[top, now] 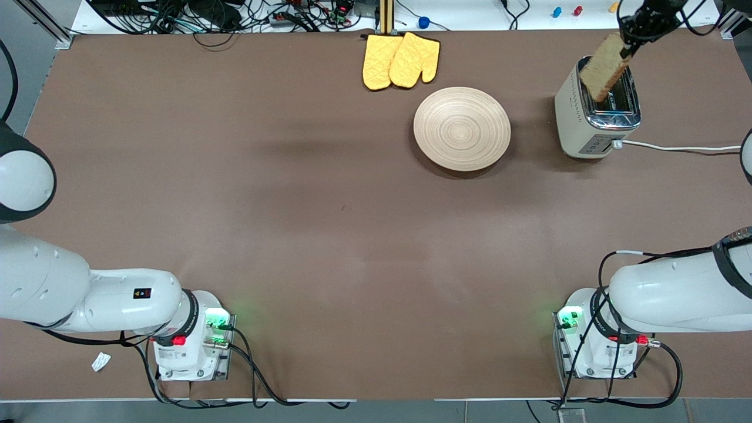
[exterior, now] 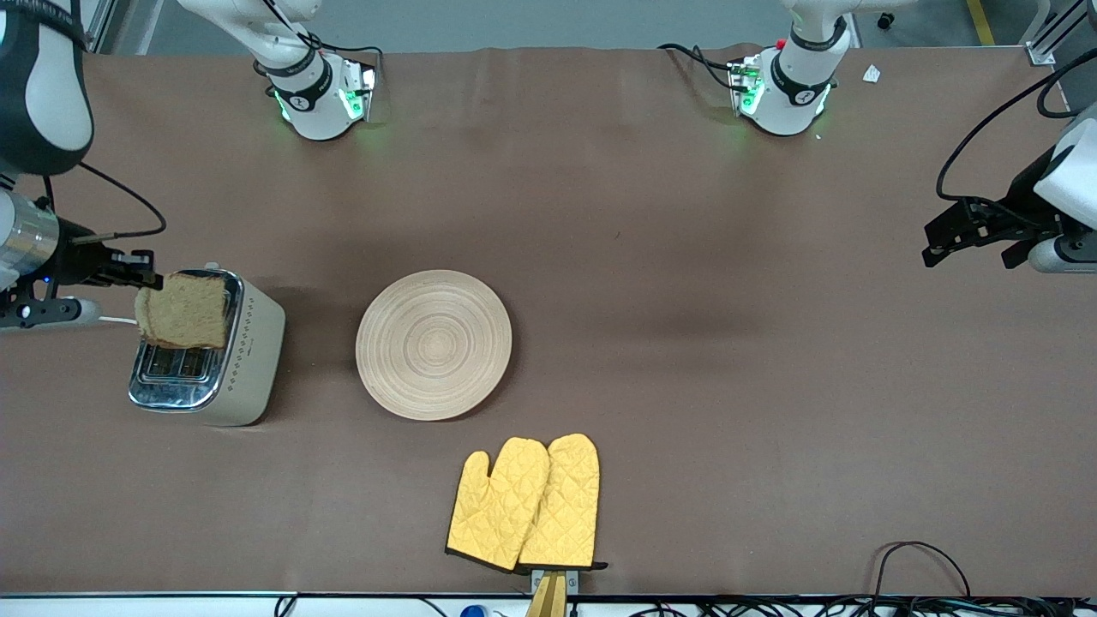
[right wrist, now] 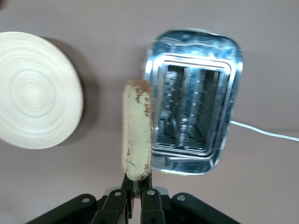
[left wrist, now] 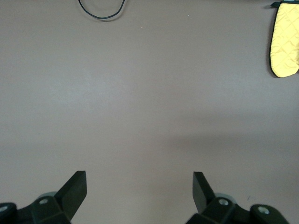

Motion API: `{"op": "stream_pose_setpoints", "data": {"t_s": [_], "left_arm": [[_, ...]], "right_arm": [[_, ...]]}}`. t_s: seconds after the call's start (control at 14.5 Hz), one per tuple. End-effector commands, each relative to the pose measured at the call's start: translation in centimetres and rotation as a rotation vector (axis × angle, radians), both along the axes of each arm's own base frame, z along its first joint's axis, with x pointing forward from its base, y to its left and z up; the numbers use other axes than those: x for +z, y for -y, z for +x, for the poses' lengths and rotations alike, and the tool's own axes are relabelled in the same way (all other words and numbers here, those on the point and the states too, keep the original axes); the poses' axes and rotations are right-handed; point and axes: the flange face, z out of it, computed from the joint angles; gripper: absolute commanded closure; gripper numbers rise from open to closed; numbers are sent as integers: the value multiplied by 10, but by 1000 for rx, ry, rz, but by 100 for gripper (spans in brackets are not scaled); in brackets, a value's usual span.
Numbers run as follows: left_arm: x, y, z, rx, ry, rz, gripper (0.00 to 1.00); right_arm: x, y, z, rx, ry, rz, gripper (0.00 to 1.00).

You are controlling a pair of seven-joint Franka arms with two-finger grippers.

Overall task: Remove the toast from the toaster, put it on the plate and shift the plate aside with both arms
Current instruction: 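Lift the toast out of the toaster with the right gripper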

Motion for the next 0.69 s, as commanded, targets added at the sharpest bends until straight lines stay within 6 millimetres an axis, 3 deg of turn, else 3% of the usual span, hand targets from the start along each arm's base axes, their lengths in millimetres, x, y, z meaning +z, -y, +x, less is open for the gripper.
{"op": "stream_pose_setpoints", "data": {"t_s": [0.0, 0.28, 0.48, 0.62], "left_arm": [[5, 1, 1, 9, -4, 18, 0], [4, 0, 1, 7, -6, 19, 0], [4, 0, 2, 6, -5, 19, 0], [4, 0, 2, 6, -5, 19, 0]], "right_arm": [[9, -52, -6, -17, 4, 4, 100], [0, -122, -8, -38, 14, 48, 100], [-58, -148, -12, -77, -5, 147, 100], [-91, -177, -21, -97, 26, 171, 100]]}}
